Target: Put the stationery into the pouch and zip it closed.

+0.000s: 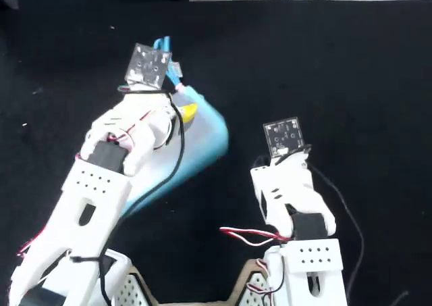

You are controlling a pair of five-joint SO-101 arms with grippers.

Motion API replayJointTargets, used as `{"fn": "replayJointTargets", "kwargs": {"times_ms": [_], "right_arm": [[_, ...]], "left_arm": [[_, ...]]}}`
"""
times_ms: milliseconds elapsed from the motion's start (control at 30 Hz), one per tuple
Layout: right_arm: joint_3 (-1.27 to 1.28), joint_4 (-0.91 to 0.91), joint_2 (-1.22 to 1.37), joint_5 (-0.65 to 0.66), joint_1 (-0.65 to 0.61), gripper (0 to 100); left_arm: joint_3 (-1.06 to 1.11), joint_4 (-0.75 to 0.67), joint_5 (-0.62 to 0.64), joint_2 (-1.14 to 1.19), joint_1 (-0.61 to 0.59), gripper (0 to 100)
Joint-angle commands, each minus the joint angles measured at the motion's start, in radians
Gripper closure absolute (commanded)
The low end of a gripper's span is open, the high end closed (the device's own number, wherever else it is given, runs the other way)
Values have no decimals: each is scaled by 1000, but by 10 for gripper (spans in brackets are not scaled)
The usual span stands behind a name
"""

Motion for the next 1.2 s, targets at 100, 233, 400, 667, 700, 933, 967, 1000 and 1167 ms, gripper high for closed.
{"fn": "replayJointTargets", "kwargs": {"times_ms": [100, 233, 400, 667, 700, 933, 967, 1000, 1167], "right_arm": [[-2, -21, -12, 6, 6, 984], [-2, -20, -12, 6, 5, 981], [-4, -23, -12, 5, 2, 982], [-2, 0, -12, 5, -52, 984], [-5, 15, -12, 5, -32, 984], [-2, 84, -12, -84, -2, 984], [-2, 86, -12, -77, -3, 984], [5, 87, -12, -69, -2, 984], [42, 86, -12, -58, 2, 984]], "left_arm": [[-179, 184, 5, -68, -13, 714], [-179, 307, 3, -68, -59, 760], [-179, 479, 6, -68, -202, 866], [-19, 614, 11, -68, -458, 971], [8, 614, 11, -68, -486, 969], [320, 384, 8, -213, -611, 970], [381, 341, 6, -262, -610, 970], [437, 308, 5, -318, -610, 970], [584, 347, 2, -586, -611, 971]]}}
